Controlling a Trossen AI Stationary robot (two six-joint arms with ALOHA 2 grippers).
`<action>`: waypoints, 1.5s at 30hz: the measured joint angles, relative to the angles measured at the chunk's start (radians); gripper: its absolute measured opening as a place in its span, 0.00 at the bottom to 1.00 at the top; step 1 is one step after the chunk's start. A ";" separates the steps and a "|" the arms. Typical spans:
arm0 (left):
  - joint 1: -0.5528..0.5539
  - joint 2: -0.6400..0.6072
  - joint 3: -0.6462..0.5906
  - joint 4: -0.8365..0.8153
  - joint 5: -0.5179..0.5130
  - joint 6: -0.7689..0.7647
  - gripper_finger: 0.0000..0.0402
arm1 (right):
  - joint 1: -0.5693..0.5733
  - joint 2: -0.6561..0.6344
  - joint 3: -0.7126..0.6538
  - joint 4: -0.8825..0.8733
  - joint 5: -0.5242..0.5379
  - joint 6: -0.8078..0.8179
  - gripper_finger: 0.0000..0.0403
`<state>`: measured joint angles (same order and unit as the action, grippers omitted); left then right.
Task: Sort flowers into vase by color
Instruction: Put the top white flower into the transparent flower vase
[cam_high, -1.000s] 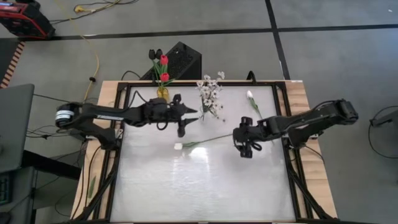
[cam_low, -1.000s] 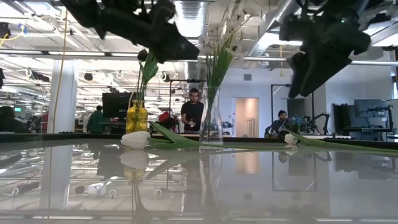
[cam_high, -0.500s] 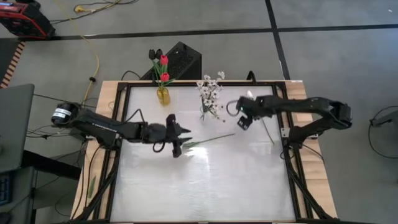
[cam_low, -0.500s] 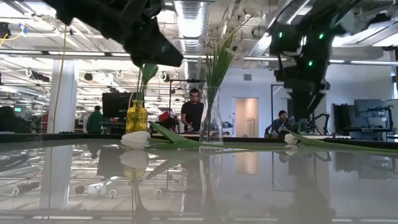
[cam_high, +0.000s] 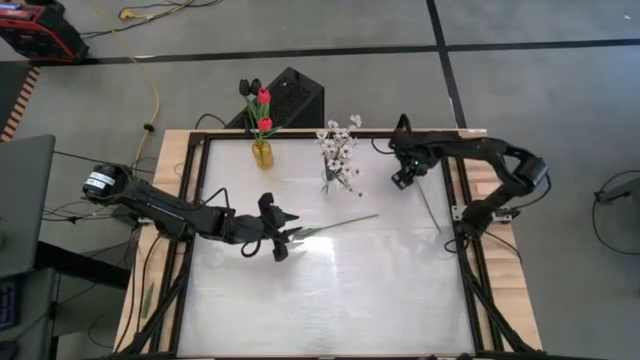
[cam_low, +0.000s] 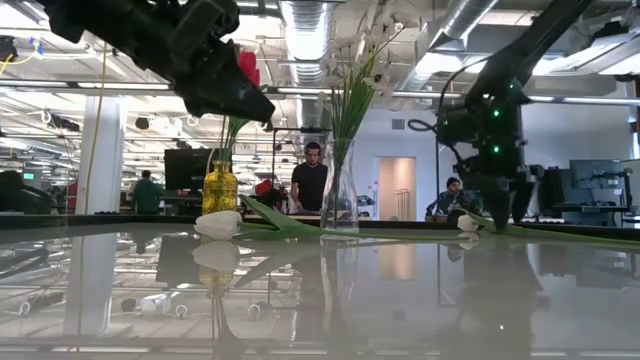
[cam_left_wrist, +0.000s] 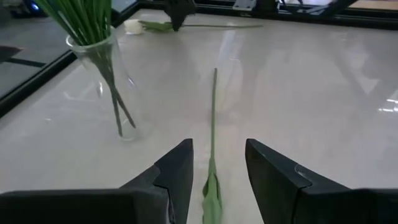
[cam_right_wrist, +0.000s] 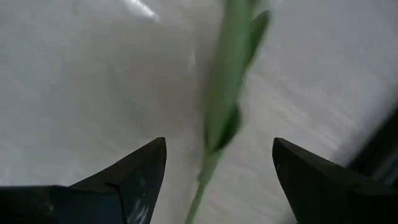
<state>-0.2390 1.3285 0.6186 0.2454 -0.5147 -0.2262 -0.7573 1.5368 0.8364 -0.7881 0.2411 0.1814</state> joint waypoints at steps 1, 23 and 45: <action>0.002 0.000 0.000 0.004 -0.006 0.003 0.33 | -0.004 0.016 0.000 0.005 -0.012 -0.012 0.79; 0.003 -0.001 0.000 0.090 0.022 -0.001 0.33 | -0.032 -0.060 0.029 -0.005 -0.109 -0.078 0.08; -0.024 -0.001 0.000 0.204 0.110 0.051 0.33 | 0.314 -0.723 0.023 0.345 -0.434 -0.111 0.07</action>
<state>-0.2630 1.3273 0.6189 0.4492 -0.4043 -0.1754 -0.4431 0.8136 0.8593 -0.4432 -0.1925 0.0704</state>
